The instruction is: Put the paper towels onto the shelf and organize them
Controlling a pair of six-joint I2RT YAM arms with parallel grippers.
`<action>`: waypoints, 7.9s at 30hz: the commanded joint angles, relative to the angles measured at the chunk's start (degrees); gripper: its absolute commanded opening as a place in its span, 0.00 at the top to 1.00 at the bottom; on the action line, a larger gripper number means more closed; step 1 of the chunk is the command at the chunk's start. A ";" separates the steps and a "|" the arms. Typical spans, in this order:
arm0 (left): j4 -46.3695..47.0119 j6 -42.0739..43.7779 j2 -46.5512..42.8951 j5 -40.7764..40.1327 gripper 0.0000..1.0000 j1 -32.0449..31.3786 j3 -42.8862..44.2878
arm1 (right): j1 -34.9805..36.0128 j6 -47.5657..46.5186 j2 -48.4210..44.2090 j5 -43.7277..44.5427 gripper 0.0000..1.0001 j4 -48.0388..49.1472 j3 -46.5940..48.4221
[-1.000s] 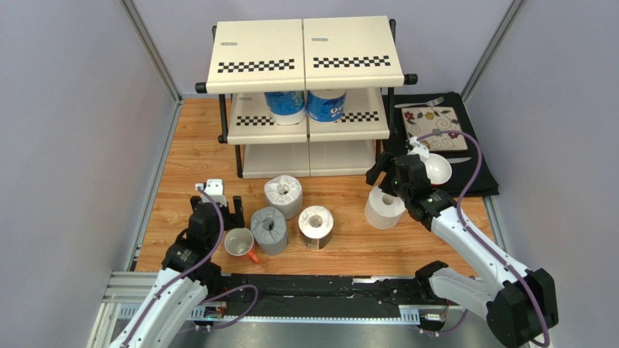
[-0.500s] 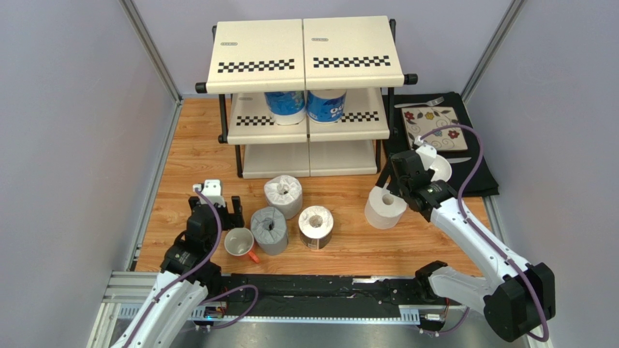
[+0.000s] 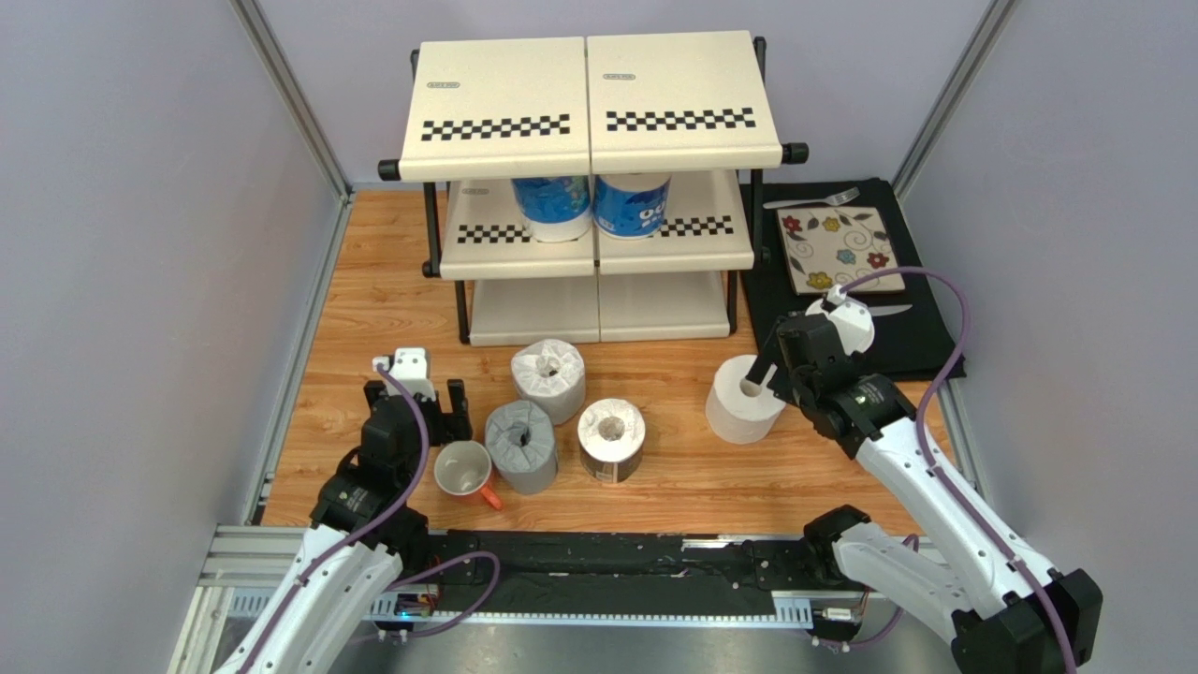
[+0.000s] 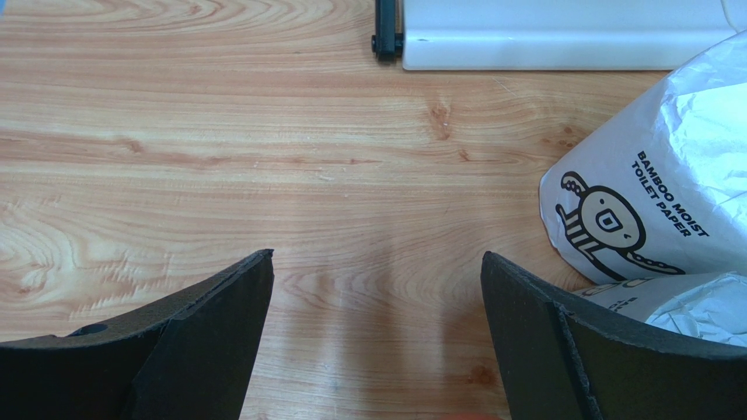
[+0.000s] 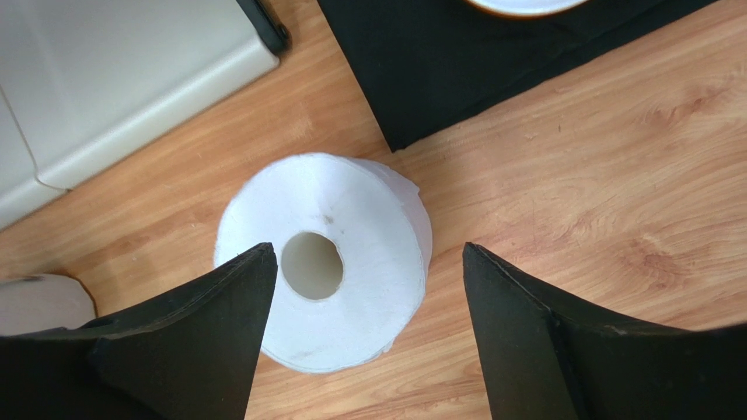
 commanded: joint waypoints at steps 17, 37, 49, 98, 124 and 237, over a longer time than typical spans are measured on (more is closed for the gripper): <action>-0.41 -0.05 -0.29 -1.50 0.04 0.07 1.68 | -0.12 1.11 2.72 -5.56 0.24 4.45 -5.79; -0.59 0.22 0.24 -1.76 0.04 0.07 1.68 | -0.12 1.02 5.88 -5.39 0.36 8.32 -7.64; -0.85 0.30 0.33 -2.20 0.04 0.07 1.68 | -0.12 1.46 -0.08 -4.86 0.63 8.41 -8.25; -1.99 0.04 2.00 -2.73 0.03 0.07 2.03 | 0.93 -8.39 0.08 -31.40 0.68 21.07 32.59; -2.08 0.13 1.38 -3.52 0.03 0.07 1.95 | 10.96 -20.60 43.14 -26.13 0.60 24.67 88.33; -2.87 -0.05 3.49 -3.78 0.02 0.07 2.30 | 24.03 -36.25 34.03 -14.64 0.23 33.03 62.53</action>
